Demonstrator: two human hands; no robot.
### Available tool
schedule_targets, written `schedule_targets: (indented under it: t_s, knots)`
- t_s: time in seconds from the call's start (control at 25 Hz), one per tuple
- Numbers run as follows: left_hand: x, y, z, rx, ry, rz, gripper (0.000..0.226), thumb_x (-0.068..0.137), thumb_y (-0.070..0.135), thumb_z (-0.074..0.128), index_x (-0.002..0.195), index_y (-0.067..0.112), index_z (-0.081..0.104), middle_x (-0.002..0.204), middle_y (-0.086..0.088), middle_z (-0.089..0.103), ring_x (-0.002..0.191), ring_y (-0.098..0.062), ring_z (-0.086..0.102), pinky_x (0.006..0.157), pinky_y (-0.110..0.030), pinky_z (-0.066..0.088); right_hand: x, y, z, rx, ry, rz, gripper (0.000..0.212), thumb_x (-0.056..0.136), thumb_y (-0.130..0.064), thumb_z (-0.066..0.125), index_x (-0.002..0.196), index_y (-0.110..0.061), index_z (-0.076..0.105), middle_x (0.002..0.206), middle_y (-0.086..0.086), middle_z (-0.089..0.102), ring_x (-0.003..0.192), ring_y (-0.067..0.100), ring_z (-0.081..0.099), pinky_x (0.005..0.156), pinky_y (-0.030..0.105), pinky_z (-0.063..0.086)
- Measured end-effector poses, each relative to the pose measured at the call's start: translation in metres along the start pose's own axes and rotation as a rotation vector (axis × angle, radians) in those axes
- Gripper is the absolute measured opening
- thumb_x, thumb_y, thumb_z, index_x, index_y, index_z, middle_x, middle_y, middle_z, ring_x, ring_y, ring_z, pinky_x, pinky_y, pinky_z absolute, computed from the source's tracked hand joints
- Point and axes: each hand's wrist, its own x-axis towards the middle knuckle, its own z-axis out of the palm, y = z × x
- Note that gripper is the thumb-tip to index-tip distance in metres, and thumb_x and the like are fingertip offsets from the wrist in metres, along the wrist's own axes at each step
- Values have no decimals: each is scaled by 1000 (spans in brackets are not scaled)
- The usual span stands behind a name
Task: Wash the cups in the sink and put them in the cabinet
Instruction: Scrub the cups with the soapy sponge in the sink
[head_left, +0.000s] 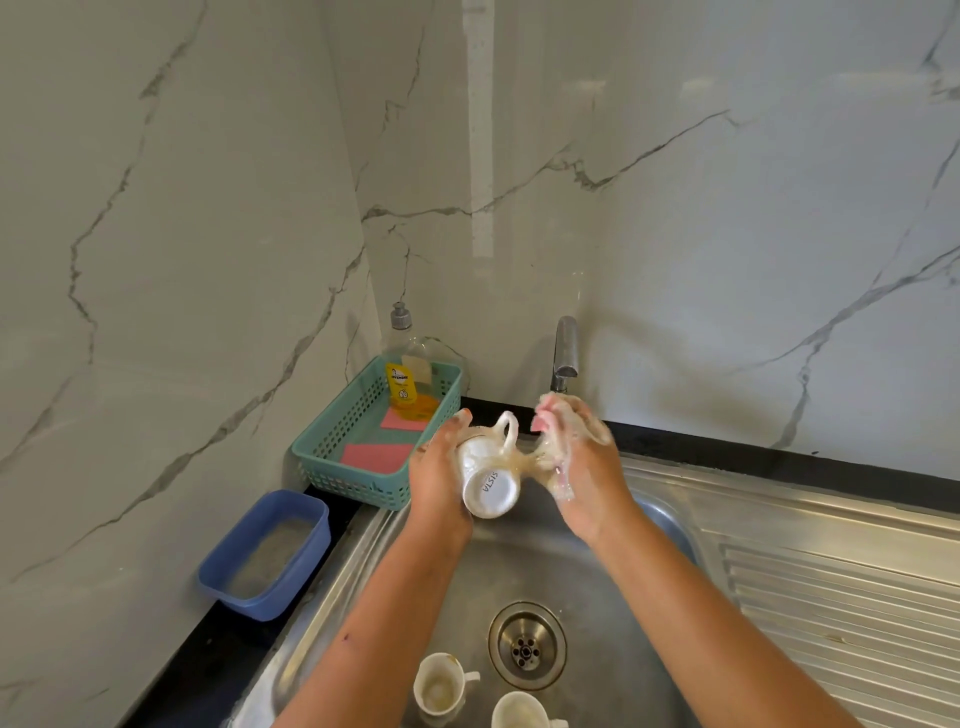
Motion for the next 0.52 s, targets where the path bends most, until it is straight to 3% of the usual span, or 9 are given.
schedule_targets:
  t_s: [0.08,0.16,0.32,0.4,0.52]
  knots:
    - [1,-4,-2,-73,-25,-58,41,75,35,69,99,3,63,86,-15,59,73,-28,59,61,-30,49,1,1,-4,-32,11,52,11,91,-14,57,82,-19,58,72,4,51,57,9,47,46,19,43]
    - [1,-10,2,-125,30,-37,41,79,33,68,105,2,63,92,-16,60,79,-29,60,64,-32,49,-3,11,1,-75,-76,92,5,92,-21,58,86,-21,58,70,-1,55,57,7,53,59,24,47]
    - [-2,-13,10,-178,215,35,23,88,28,60,87,5,63,78,-13,63,70,-27,62,63,-34,50,-21,29,22,17,-118,45,21,91,-32,59,109,-22,65,103,-6,68,94,10,66,85,29,51]
    - [-3,-9,8,-247,166,13,24,90,30,55,83,8,60,71,-9,61,63,-24,61,60,-30,49,-28,31,24,-39,-113,-81,20,89,-21,63,107,-30,68,110,-9,69,103,6,65,89,24,50]
    - [-4,-3,10,-348,-35,-105,31,96,33,46,96,5,59,67,-7,66,59,-21,67,58,-29,51,-29,40,15,-387,-96,-489,38,84,-10,65,93,-47,67,105,-22,68,104,2,62,90,23,51]
